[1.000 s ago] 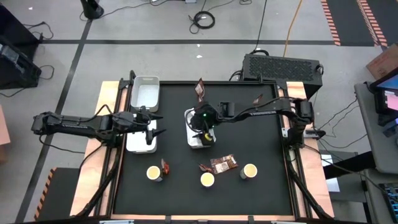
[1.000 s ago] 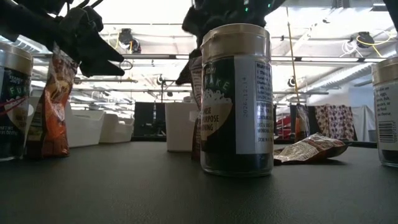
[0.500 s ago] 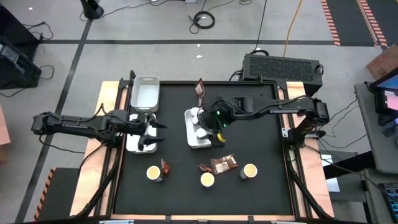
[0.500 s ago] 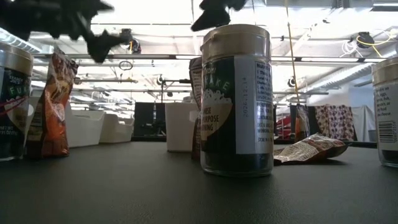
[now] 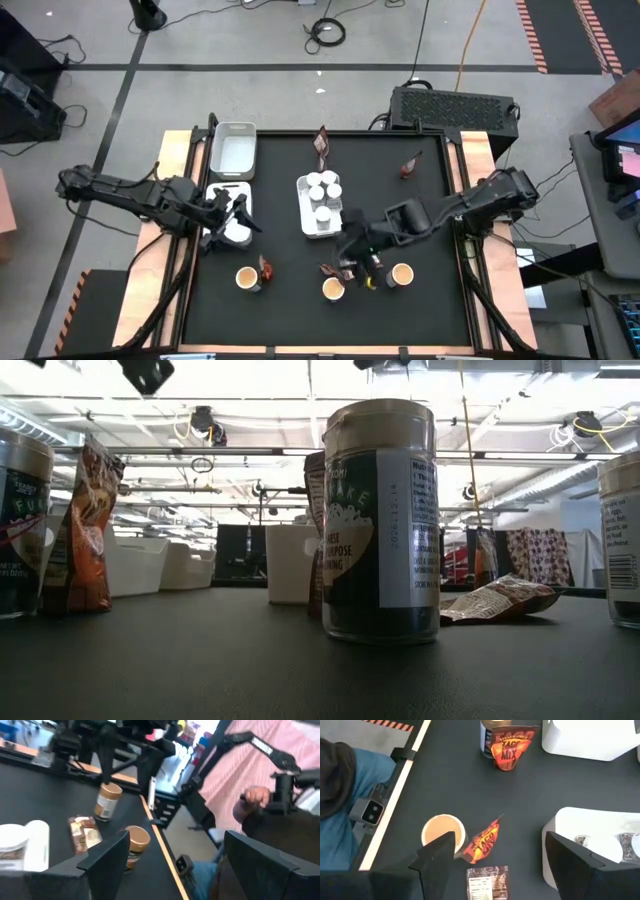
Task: Sort spices by type
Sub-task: Put the gold seasoning bottle into the gray bin
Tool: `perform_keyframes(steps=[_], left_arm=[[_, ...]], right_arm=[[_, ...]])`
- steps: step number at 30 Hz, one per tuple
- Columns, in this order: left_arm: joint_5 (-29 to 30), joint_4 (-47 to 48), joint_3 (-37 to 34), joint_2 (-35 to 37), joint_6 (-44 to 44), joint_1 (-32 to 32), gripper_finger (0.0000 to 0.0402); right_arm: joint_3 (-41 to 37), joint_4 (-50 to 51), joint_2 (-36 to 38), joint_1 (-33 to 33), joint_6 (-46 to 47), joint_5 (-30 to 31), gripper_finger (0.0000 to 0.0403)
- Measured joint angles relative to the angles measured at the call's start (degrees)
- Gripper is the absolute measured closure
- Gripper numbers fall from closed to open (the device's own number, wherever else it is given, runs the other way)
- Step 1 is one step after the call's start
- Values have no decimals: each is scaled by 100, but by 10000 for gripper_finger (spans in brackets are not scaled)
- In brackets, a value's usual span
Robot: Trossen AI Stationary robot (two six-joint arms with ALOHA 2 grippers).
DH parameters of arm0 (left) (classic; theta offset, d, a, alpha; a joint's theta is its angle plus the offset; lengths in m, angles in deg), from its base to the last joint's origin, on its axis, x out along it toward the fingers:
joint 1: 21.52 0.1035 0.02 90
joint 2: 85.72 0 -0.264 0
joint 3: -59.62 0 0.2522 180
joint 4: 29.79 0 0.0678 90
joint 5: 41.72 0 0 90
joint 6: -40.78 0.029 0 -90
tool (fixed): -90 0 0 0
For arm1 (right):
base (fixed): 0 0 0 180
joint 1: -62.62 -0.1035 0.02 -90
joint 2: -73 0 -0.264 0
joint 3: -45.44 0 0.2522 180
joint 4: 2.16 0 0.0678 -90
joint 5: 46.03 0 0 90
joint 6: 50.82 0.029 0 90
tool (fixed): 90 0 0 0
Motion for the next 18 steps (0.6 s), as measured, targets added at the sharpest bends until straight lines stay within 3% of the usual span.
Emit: perform_keyframes(steps=[10, 18], left_arm=[[1321, 1911, 1314, -966, 472, -1232, 75], [1476, 2548, 1332, -1095, -109, -1386, 75]], right_arm=[[0, -99, 0, -317, 441, 1095, 138], [0, -314, -36, -319, 327, 1368, 138]])
